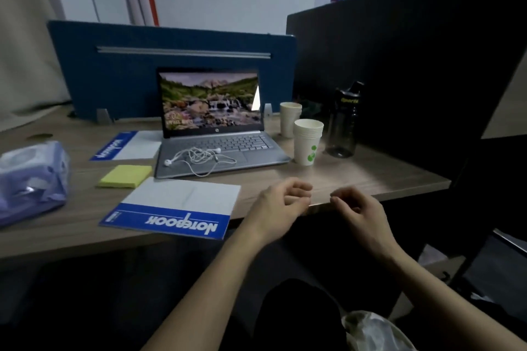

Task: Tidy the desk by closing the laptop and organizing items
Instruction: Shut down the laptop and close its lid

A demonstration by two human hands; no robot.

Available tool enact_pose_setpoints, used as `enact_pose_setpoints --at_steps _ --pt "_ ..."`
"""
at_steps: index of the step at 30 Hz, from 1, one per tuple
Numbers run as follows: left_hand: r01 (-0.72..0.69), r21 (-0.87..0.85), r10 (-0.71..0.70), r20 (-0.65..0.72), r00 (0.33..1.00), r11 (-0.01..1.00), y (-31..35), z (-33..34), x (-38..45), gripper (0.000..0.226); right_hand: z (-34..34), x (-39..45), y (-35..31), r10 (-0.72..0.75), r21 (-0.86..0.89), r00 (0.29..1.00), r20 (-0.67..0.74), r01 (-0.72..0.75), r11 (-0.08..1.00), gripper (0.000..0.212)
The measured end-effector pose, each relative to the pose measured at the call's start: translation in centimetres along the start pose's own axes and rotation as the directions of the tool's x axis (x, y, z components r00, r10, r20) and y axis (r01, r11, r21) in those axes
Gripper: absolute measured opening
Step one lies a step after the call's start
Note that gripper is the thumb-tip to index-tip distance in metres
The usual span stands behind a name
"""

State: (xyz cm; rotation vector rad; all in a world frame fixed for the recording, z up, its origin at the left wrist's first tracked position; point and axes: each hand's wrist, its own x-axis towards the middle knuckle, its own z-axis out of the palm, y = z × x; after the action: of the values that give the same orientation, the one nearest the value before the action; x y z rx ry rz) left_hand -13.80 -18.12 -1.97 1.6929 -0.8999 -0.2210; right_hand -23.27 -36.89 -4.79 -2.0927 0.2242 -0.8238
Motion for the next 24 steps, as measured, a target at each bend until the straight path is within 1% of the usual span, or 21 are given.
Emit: enact_pose_setpoints --at_steps 3,6,9,12,14,17,19,22,24 --pt "0.003 0.063 0.000 -0.052 0.999 0.998 0.9 -3.2 1.0 0.013 0.3 2.0 -2.2 -0.032 -0.033 0.999 0.026 0.032 0.999 0.005" --pt "0.038 0.114 -0.027 -0.098 0.995 0.993 0.7 -6.5 2.1 0.012 0.6 4.2 -3.4 -0.071 -0.077 0.996 0.058 0.076 0.994 0.004" --pt "0.066 0.195 -0.039 -0.140 0.989 0.979 0.0 -9.7 3.0 0.012 1.8 6.4 -4.1 -0.080 -0.103 0.993 0.089 0.089 0.991 0.002" --pt "0.094 0.276 -0.042 -0.189 0.981 0.957 -0.8 -12.6 3.8 0.015 3.8 8.1 -4.8 -0.114 -0.103 0.983 0.142 0.129 0.986 0.011" --pt "0.124 0.366 -0.048 -0.210 0.977 0.922 -1.5 -14.5 4.4 0.018 5.4 9.1 -5.2 -0.146 -0.094 0.970 0.193 0.166 0.982 0.017" --pt "0.193 0.492 -0.072 -0.254 0.965 0.849 -2.8 -17.2 5.5 0.025 7.9 10.9 -5.3 -0.159 -0.087 0.954 0.253 0.186 0.979 0.015" --pt "0.245 0.581 -0.097 -0.274 0.957 0.776 -3.5 -19.0 6.3 0.033 9.5 12.5 -5.2 -0.173 -0.111 0.941 0.289 0.213 0.971 0.013" --pt "0.306 0.650 -0.170 -0.264 0.949 0.696 -4.3 -20.9 7.2 0.045 11.5 15.4 -5.6 -0.227 -0.117 0.926 0.303 0.272 0.955 0.012" --pt "0.328 0.686 -0.213 -0.250 0.945 0.649 -4.9 -21.6 7.7 0.050 12.7 17.4 -5.9 -0.240 -0.106 0.924 0.296 0.282 0.954 0.011"
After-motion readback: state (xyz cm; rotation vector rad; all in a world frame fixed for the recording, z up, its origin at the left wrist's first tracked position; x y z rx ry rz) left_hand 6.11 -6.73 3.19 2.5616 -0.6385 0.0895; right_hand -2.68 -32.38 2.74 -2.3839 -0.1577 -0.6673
